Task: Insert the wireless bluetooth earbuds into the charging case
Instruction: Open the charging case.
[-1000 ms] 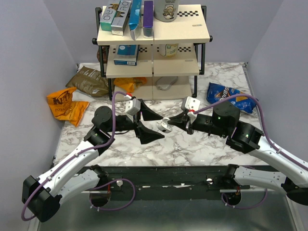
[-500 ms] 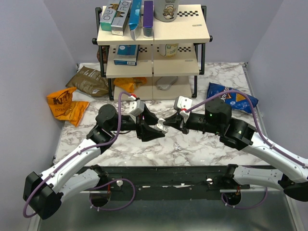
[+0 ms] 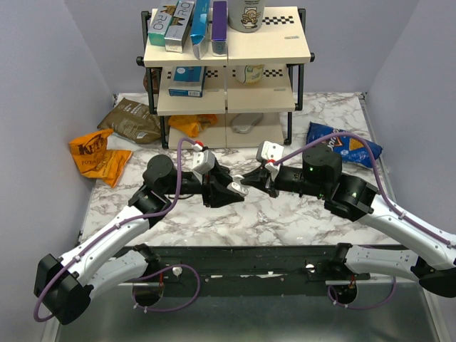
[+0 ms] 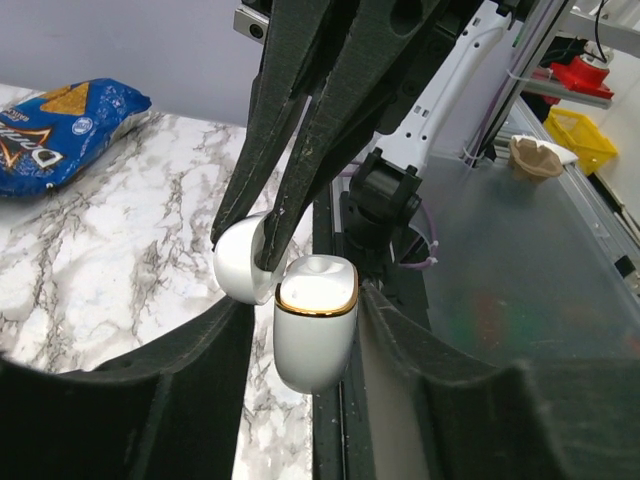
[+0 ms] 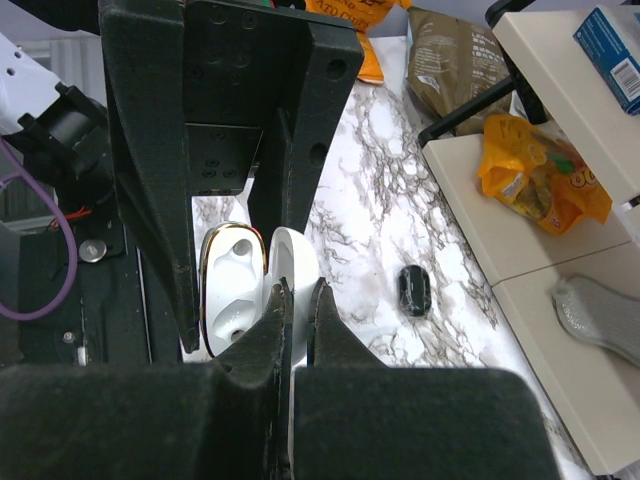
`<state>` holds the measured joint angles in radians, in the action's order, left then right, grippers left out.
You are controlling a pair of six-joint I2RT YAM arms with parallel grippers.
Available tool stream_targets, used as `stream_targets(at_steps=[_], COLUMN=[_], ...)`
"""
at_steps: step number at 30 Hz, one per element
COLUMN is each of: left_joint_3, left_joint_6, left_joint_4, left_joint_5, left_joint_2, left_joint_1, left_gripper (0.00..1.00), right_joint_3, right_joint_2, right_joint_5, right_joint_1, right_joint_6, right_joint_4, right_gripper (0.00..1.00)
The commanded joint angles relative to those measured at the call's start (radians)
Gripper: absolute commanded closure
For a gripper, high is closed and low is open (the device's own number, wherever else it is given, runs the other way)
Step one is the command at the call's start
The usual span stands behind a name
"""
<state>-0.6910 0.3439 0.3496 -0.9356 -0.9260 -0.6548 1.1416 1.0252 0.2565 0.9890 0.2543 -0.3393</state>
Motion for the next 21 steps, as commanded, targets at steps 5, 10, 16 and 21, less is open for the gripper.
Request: stream_targets(at_steps=[5,10,16,21], left_joint_3=[0.015,0.021,0.027,0.064], left_joint_6=[-0.003,-0.005,-0.003,-0.002], left_joint_4=[0.023,0.026,0.046,0.086], left_joint_5=[0.021,0.017,0.03,0.078], left_joint_2=[0.013,0.012,0.015,0.042], left_joint_1=[-0.003,-0.005,-0.006,-0.009], left_gripper=[0.43,0.53,0.86,1.0], right_joint_3=[0.021,0.021,0.018,0.017], right_joint_2=[0.003,0.003,0.012,0.012], right_joint_5=[0.021,0.023,0.027,0.021], right_joint_1=[0.008,0.01,0.014,0.016], right_joint_6=[-0.003,-0.004,-0.006,-0.015], right_joint_4=[-0.004,-0.007,-0.012,-0.01], right_gripper=[0.99,0.99,0.99,0.98])
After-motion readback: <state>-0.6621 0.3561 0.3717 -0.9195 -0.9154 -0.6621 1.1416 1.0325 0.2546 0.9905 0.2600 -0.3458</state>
